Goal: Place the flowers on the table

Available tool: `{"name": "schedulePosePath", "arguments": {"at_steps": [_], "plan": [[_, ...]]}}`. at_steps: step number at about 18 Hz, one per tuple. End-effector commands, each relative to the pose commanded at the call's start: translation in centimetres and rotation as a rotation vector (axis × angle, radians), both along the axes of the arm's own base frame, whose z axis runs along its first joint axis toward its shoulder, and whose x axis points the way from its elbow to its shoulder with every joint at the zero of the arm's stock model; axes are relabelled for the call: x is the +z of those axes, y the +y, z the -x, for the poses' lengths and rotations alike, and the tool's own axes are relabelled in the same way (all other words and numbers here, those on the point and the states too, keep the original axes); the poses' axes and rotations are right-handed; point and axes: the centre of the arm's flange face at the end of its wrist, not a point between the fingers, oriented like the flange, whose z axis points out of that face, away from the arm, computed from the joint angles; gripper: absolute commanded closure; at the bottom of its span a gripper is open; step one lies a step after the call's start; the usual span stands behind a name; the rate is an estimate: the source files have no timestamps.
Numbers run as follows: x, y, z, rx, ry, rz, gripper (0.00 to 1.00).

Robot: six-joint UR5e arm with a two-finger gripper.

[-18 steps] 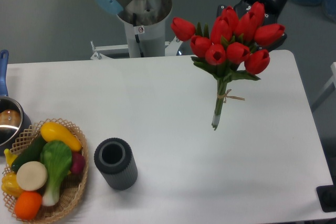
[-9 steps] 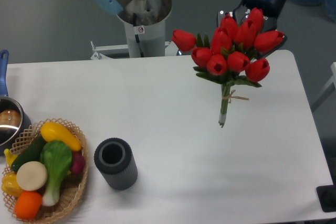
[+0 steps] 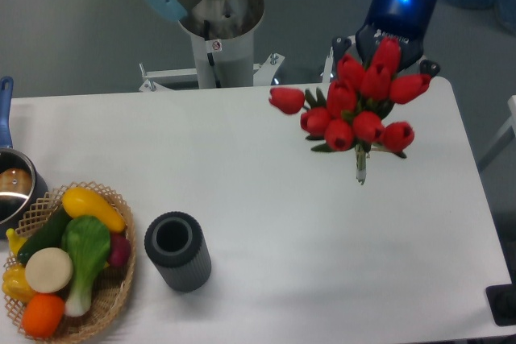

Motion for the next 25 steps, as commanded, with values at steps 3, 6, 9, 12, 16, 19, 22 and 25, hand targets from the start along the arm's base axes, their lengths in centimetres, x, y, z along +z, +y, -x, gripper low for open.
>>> {"name": "schedulePosePath", "arguments": {"at_steps": [3, 6, 9, 12, 16, 19, 22, 25], "plan": [[-1.7, 1.6, -1.0, 0.022, 0.025, 0.118, 0.66], [-3.5, 2.9, -1.4, 0.025, 0.026, 0.191, 0.66], [-6.3, 4.6, -1.5, 0.023, 0.022, 0.279, 0.66], [-9.4, 7.1, -1.7, 0.013, 0.033, 0.384, 0.66], [-11.8, 8.6, -1.7, 0.016, 0.048, 0.475, 0.66], [-14.8, 10.4, -1.8, 0.014, 0.063, 0.575, 0.66], [-17.1, 11.2, -1.3, 0.005, 0.052, 0.617, 0.66], [-19.3, 11.9, -1.3, -0.003, 0.047, 0.665, 0.66]]}}
